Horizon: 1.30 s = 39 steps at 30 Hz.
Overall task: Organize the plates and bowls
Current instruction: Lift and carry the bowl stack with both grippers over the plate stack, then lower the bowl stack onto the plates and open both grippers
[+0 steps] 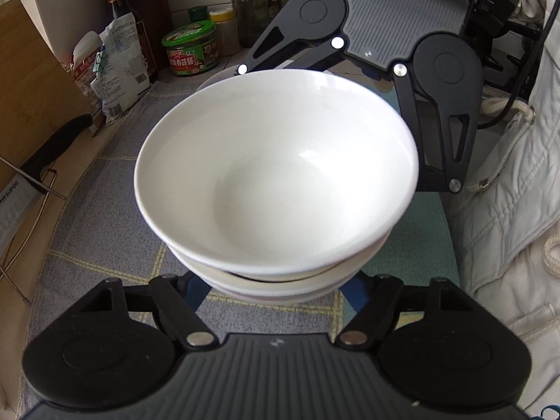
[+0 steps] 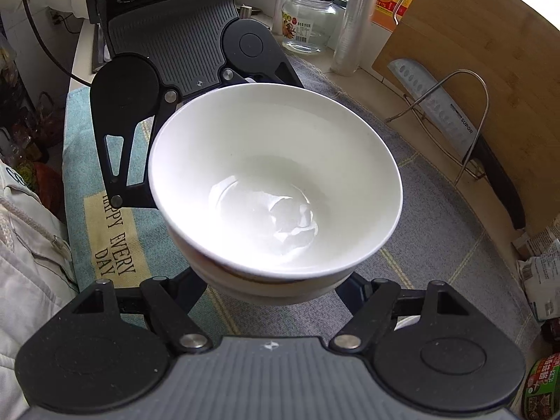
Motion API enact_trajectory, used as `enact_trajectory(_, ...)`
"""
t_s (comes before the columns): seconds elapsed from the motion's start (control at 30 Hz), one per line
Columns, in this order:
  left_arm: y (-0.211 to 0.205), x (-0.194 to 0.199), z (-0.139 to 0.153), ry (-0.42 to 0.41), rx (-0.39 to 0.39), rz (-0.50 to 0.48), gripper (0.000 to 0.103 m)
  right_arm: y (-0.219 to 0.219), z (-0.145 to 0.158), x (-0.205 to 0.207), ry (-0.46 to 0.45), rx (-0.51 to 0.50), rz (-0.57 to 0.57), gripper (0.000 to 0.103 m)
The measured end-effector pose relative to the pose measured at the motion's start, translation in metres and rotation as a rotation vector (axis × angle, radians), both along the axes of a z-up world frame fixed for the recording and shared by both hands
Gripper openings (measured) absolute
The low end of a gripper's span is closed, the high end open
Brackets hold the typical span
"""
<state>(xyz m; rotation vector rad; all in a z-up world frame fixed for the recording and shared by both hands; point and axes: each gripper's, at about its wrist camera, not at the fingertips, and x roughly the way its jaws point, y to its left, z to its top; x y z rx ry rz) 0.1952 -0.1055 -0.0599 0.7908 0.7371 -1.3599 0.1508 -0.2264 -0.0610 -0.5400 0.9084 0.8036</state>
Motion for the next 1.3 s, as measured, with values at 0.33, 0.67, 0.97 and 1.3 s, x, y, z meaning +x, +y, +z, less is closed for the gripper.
enact_trajectory(0.33, -0.056, 0.0, 0.005, -0.032, -0.01, -0.056, 0.075, -0.058, 0.012, -0.007, -0.015, -0.004, -0.055, 0.083)
enact_trajectory(0.67, -0.112, 0.012, 0.001, -0.044, -0.024, -0.117, 0.075, -0.109, 0.013, -0.008, -0.02, -0.025, -0.123, 0.083)
enact_trajectory(0.97, -0.14, 0.021, -0.011, -0.041, -0.022, -0.128, 0.075, -0.139, 0.006, 0.0, -0.007, -0.042, -0.153, 0.083)
enact_trajectory(1.3, -0.154, 0.03, -0.024, -0.024, -0.013, -0.125, 0.075, -0.145, -0.003, 0.01, 0.013, -0.063, -0.172, 0.083)
